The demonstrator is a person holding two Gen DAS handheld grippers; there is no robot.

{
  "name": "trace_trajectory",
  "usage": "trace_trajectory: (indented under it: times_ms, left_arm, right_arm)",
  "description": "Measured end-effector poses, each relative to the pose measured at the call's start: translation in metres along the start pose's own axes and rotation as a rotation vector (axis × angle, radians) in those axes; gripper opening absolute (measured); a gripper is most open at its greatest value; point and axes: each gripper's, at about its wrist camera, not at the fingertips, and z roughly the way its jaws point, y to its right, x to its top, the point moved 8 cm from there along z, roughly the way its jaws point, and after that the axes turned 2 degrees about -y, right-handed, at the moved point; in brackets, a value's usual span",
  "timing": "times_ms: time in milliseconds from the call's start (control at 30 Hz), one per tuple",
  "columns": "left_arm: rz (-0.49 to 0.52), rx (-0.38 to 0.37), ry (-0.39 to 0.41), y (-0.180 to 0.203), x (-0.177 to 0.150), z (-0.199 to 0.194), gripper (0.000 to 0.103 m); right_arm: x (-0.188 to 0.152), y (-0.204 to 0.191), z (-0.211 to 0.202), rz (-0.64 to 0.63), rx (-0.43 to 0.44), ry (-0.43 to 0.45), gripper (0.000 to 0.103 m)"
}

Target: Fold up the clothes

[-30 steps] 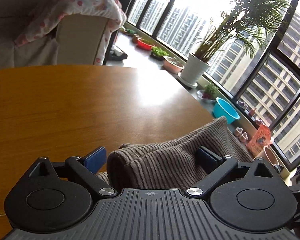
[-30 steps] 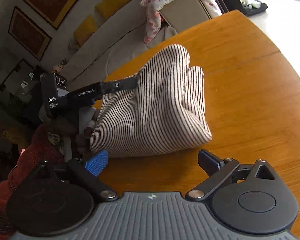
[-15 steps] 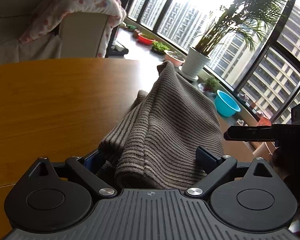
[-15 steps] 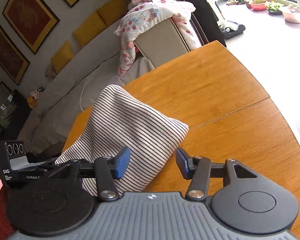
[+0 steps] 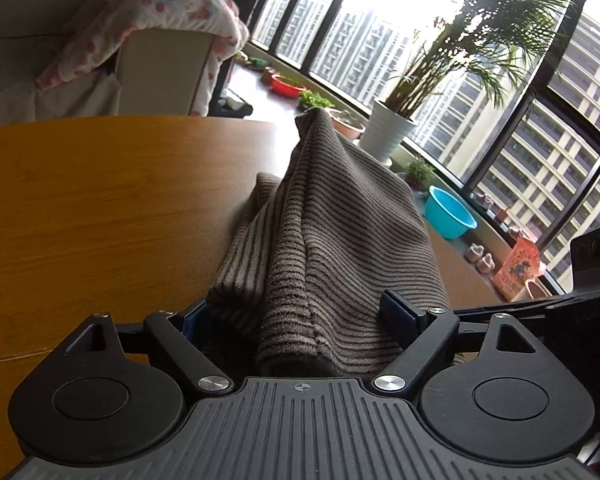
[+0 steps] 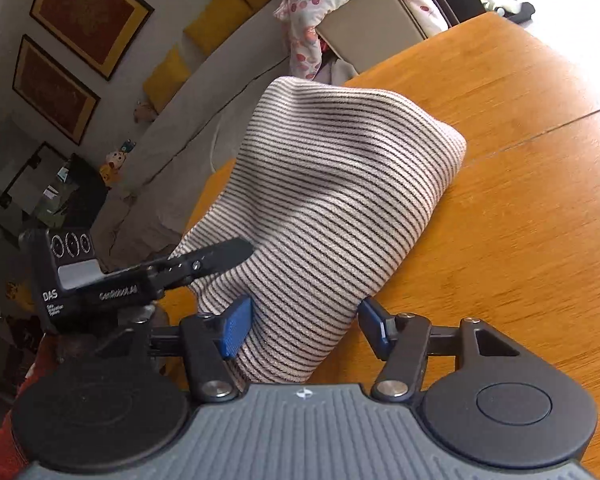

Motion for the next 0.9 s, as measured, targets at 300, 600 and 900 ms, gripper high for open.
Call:
trace_trajectory:
  times_ms: [300,600,900]
  left_arm:
    - [0.137,-0.295,-0.092,0.106,-0.054,0.000,0.095]
    - [0.042,-0.122,0.056,0.052,-0.025,-0.040,0.099]
    - [-0.166,0.115,0.123,-0.003,-0.007,-0.044,0.099]
  right_arm:
    - [0.040,0.007,-0.040,-0.249,-0.246,0.163,0.059]
    - [0.013,-0.027,-0.077,-0.511,-0.269,0.270,0.078]
    - [-0.056,-0.070,-0.037,-0.814,-0.334,0.268,0.078]
